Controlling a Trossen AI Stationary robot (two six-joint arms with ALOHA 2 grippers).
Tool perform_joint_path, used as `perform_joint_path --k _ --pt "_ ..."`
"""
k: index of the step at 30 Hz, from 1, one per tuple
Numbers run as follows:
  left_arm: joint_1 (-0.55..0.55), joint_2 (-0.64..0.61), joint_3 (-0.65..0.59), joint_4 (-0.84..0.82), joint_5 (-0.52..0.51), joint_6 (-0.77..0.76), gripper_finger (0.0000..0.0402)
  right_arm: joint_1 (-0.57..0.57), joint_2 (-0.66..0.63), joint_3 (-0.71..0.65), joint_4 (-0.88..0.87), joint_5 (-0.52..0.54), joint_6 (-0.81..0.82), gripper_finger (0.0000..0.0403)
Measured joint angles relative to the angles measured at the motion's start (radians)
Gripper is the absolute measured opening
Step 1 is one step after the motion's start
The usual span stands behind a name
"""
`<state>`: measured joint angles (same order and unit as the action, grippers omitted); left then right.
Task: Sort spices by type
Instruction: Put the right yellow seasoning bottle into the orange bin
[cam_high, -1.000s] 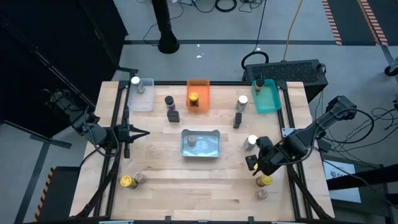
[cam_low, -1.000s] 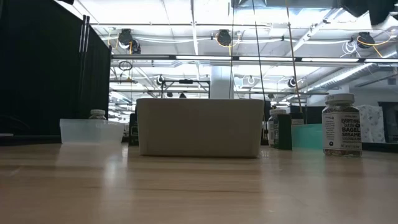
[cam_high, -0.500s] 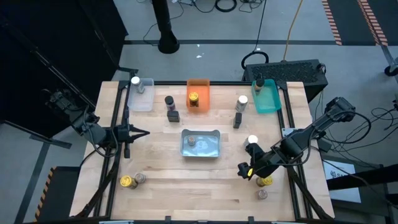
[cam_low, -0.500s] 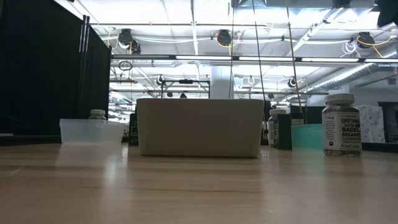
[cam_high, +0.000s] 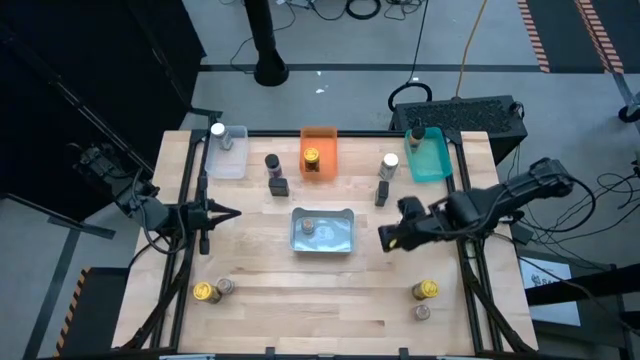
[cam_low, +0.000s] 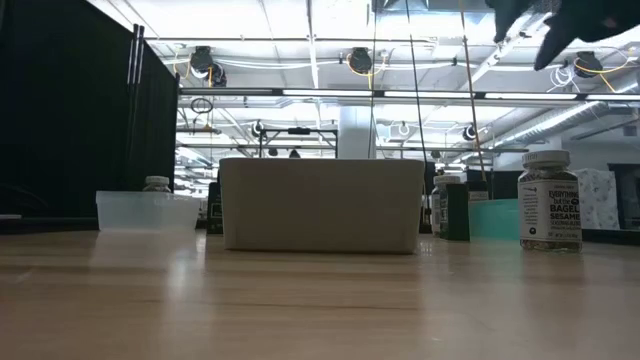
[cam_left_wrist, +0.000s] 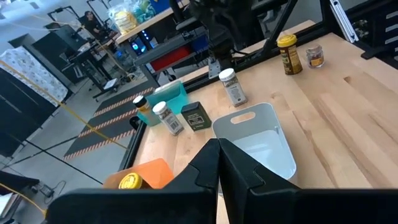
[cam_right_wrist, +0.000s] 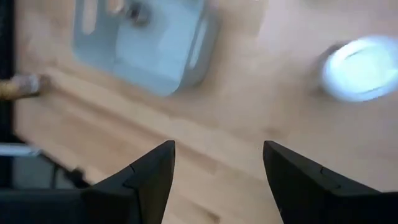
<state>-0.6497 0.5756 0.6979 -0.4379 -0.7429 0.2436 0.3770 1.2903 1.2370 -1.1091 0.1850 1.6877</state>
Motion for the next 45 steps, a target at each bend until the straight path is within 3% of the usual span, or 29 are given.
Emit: perform_joint_path --k 3,8,14,20,28,37,45 --pt "0.0 0.0 0.0 0.004 0.0 0.0 0.0015 -0.015 0.0 0.021 -0.16 -0.018 0.027 0.0226" --pt "0.0 0.0 0.0 0.004 0.0 -0.001 0.0015 -0.008 0.0 0.021 -0.334 -0.235 0.155 0.0226" --pt "0.0 0.0 0.0 0.002 0.0 -0.002 0.0015 0.062 0.001 0.021 -0.29 -0.363 0.233 0.0226" --pt "0.0 0.0 0.0 -0.005 0.001 -0.032 0.0015 0.185 0.045 0.022 -0.207 -0.421 0.279 0.0226" --pt "0.0 0.001 0.0 -0.029 0.001 -0.055 0.0015 0.31 0.12 0.022 -0.166 -0.408 0.409 0.0226" --pt "0.0 0.001 0.0 -0.015 0.001 -0.054 0.0015 0.307 0.127 -0.049 -0.07 -0.391 0.374 0.0227" --pt "0.0 0.001 0.0 -0.015 0.001 -0.049 0.0015 0.305 0.126 -0.086 -0.085 -0.391 0.38 0.0234"
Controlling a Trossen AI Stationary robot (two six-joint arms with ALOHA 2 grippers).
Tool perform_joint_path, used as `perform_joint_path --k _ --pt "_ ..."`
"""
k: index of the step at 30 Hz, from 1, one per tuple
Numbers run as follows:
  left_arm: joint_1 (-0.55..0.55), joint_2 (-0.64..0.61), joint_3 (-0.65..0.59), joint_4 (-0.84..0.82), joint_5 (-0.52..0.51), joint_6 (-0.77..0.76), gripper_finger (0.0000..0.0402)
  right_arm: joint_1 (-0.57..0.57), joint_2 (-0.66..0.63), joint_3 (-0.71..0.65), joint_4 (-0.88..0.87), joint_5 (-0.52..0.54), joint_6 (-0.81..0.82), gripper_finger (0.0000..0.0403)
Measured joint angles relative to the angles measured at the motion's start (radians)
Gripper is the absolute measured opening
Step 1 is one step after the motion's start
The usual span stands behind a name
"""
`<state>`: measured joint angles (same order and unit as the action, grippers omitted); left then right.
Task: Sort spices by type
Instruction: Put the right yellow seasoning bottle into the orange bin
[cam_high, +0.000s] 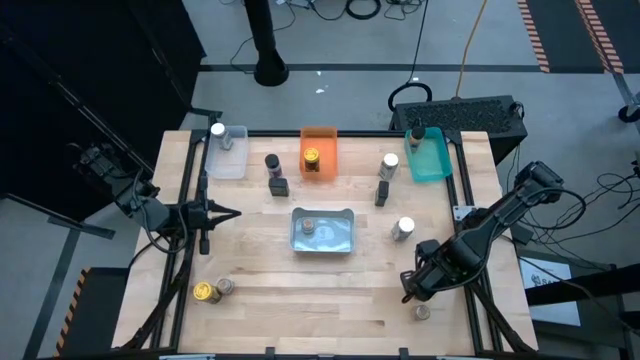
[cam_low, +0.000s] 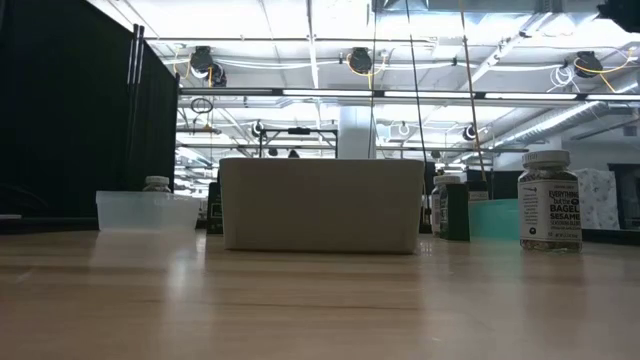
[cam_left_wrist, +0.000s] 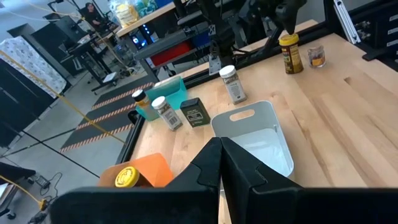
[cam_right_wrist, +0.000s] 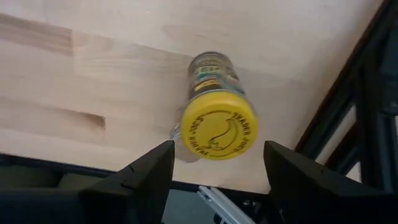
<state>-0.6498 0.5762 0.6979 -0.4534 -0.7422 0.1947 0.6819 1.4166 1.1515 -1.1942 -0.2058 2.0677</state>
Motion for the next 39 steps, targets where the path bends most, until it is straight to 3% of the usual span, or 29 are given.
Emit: perform_joint_path --k 10,23,33,39 --pt "0.0 0.0 0.0 0.0 0.0 0.004 0.0015 0.0 0.0 -0.003 -0.069 -0.036 0.059 0.0285" --pt "0.0 0.0 0.0 0.0 0.0 0.004 0.0015 0.0 0.0 -0.003 -0.035 -0.016 0.092 0.0291" --pt "0.0 0.0 0.0 -0.001 0.0 0.004 0.0015 0.0 0.0 -0.003 -0.023 -0.003 0.07 0.038" --pt "0.0 0.0 0.0 -0.001 0.0 0.004 0.0015 0.009 0.0 -0.002 0.062 0.017 -0.01 0.0398"
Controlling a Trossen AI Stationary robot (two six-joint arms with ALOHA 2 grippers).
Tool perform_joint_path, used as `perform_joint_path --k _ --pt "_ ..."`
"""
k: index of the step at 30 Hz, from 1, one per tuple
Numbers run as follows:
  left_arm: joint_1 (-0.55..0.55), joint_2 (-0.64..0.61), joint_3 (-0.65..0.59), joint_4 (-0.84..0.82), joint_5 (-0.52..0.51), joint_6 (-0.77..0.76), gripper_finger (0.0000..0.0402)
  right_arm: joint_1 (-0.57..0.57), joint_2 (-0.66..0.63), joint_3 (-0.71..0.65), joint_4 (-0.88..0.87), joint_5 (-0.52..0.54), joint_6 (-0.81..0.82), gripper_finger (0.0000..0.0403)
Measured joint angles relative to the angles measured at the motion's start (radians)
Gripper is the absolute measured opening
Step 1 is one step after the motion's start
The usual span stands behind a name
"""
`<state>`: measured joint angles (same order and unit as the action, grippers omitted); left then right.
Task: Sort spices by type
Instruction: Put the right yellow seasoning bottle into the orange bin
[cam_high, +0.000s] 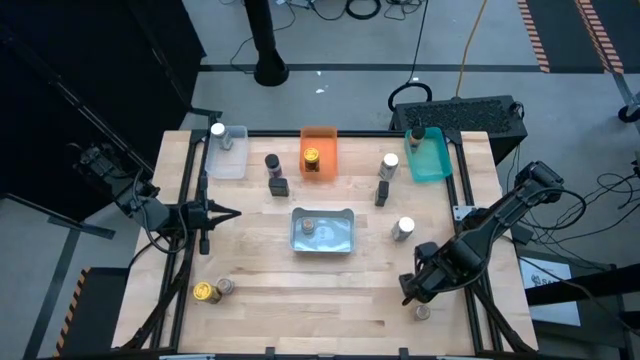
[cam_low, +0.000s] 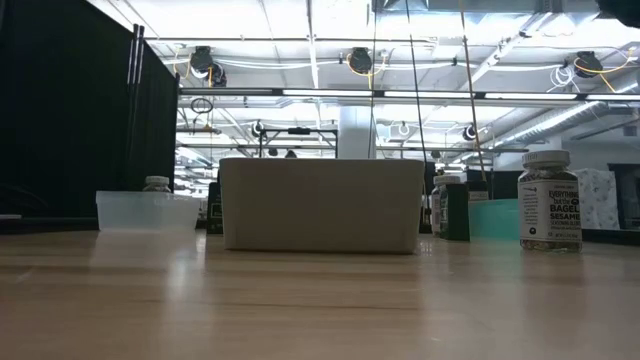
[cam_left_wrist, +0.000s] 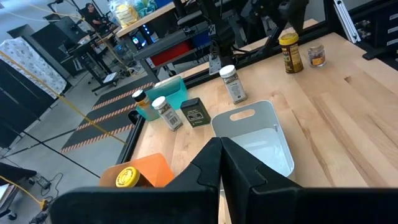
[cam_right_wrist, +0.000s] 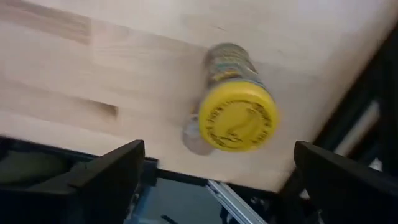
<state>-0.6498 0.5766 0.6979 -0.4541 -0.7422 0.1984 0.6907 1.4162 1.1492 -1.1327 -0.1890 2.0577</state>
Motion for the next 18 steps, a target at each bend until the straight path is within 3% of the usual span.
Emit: perform_joint_path --k 6,18 --pt "0.0 0.0 0.0 0.0 0.0 0.0 0.0015 -0.002 0.004 0.001 0.013 0.079 -0.003 0.0397" --pt "0.0 0.0 0.0 0.0 0.0 -0.001 0.0015 0.041 0.026 0.002 -0.074 0.061 0.044 0.0396"
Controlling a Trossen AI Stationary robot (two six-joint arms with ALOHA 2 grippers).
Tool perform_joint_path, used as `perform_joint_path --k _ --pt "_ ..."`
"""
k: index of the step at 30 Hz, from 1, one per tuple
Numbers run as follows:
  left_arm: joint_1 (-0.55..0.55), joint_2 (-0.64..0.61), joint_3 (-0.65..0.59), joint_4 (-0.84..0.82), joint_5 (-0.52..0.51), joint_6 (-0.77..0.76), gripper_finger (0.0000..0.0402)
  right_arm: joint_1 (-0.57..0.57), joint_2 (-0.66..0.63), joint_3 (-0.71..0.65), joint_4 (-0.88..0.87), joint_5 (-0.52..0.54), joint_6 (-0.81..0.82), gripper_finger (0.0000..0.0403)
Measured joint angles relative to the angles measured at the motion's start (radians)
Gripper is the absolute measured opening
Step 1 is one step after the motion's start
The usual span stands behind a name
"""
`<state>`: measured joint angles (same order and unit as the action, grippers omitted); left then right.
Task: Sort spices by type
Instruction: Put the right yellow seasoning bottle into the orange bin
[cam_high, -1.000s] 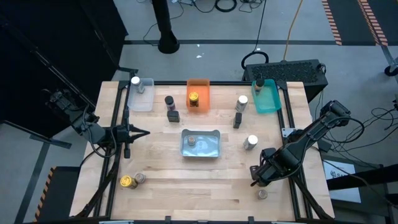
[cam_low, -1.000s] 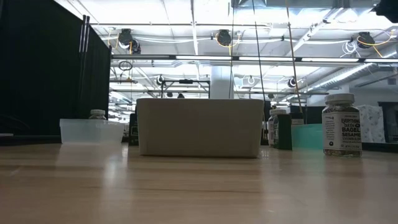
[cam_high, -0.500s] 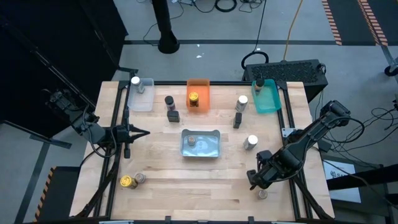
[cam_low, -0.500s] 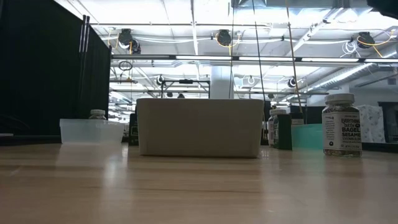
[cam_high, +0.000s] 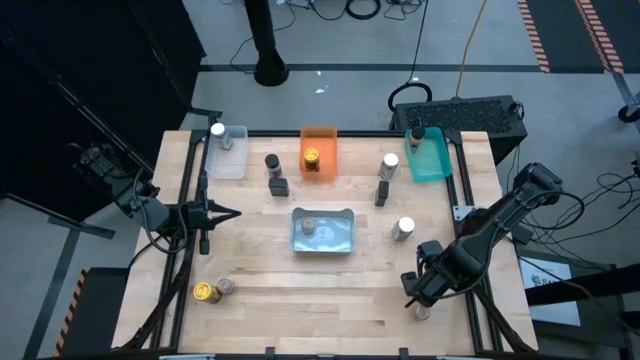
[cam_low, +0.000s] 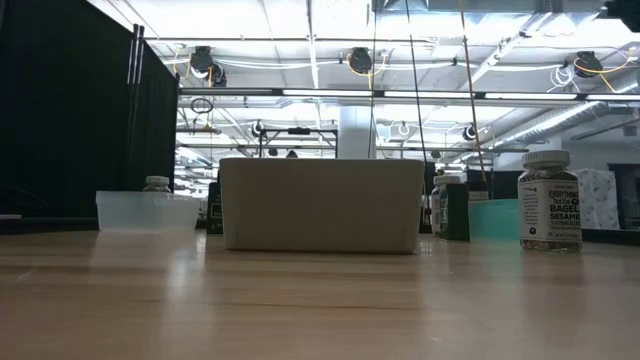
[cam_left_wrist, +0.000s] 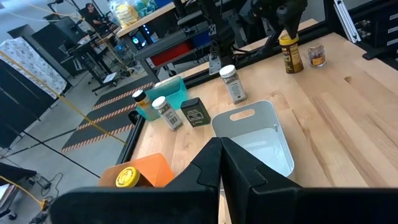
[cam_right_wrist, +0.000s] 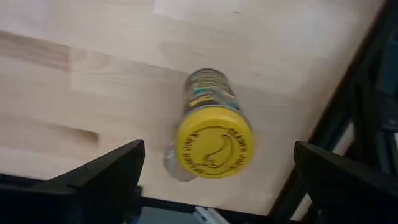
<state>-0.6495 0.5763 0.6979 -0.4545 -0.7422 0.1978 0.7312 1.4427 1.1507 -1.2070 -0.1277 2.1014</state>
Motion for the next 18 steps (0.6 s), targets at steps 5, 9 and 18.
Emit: perform_joint_path --k 5,9,18 --pt "0.0 0.0 0.0 0.0 0.0 -0.001 0.0015 0.005 0.028 0.0 0.007 -0.001 0.006 0.0396" --pt "0.0 0.0 0.0 0.0 0.0 -0.001 0.0015 0.004 0.056 0.0 0.03 -0.001 0.001 0.0396" --pt "0.0 0.0 0.0 0.0 0.0 -0.002 0.0015 0.004 0.08 -0.05 0.085 -0.004 0.001 0.0396"
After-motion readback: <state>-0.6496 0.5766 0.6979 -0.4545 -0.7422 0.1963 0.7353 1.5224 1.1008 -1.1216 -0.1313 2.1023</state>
